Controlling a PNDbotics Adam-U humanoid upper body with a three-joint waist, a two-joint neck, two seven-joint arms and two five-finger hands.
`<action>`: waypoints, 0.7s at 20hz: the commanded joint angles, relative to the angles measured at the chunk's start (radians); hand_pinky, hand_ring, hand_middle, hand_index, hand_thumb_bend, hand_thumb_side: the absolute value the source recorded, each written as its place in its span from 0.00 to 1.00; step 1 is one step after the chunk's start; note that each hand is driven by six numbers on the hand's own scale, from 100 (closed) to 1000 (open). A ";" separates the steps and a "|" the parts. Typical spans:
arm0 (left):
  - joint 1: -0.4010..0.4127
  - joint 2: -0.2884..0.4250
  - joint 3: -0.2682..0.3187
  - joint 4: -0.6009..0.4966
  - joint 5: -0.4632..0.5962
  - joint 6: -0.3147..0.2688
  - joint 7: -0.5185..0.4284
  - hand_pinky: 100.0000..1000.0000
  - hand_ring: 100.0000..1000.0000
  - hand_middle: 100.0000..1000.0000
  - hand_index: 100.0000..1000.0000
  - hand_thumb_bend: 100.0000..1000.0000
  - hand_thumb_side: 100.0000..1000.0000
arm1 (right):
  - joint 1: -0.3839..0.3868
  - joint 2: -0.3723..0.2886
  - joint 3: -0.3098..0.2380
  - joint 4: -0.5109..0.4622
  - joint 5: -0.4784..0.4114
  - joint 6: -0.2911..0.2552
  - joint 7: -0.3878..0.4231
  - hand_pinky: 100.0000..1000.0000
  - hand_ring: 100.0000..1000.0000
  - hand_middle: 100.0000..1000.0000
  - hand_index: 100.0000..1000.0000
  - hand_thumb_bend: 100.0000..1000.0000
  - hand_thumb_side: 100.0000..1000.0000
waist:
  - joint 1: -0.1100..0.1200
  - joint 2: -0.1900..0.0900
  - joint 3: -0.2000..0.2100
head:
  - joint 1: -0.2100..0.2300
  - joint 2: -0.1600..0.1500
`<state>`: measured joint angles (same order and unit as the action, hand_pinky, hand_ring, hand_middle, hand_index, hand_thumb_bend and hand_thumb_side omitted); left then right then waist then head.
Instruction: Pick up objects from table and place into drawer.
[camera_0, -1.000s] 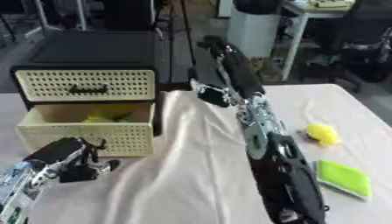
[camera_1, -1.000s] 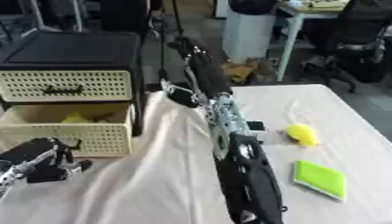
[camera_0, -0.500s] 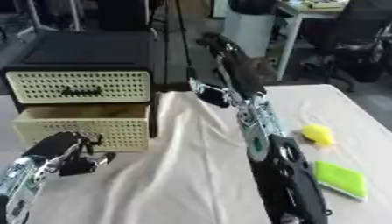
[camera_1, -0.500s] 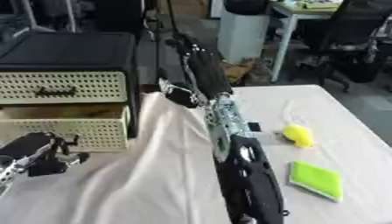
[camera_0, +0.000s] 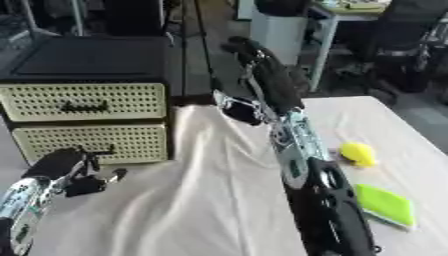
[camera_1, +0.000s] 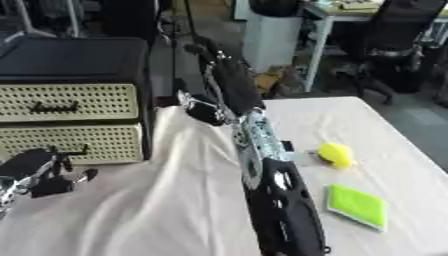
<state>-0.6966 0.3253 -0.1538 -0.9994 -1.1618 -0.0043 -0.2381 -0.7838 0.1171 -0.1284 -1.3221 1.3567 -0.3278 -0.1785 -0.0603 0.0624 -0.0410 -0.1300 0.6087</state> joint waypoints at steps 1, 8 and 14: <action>-0.032 0.016 0.025 0.012 -0.002 0.010 0.028 0.31 0.34 0.40 0.62 0.46 1.00 | -0.028 -0.002 0.009 -0.029 -0.007 -0.003 -0.001 0.83 0.86 0.84 0.85 0.14 0.28 | 0.004 -0.009 -0.005 | 0.003 -0.014; -0.037 0.023 0.045 -0.006 0.050 0.019 0.078 0.27 0.32 0.37 0.61 0.44 1.00 | -0.023 -0.001 0.012 -0.028 -0.009 -0.004 0.002 0.83 0.86 0.84 0.84 0.14 0.28 | 0.002 -0.008 -0.011 | 0.004 -0.023; 0.054 0.083 0.054 -0.268 0.198 0.008 0.047 0.22 0.28 0.33 0.58 0.42 1.00 | -0.010 -0.036 0.004 -0.033 -0.021 0.000 -0.001 0.83 0.86 0.84 0.84 0.13 0.29 | 0.006 -0.015 0.007 | -0.007 -0.022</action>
<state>-0.6270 0.3704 -0.1119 -1.1941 -0.9940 0.0057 -0.1836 -0.7805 0.1053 -0.1211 -1.3306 1.3455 -0.3296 -0.1777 -0.0620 0.0630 -0.0323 -0.1327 0.5946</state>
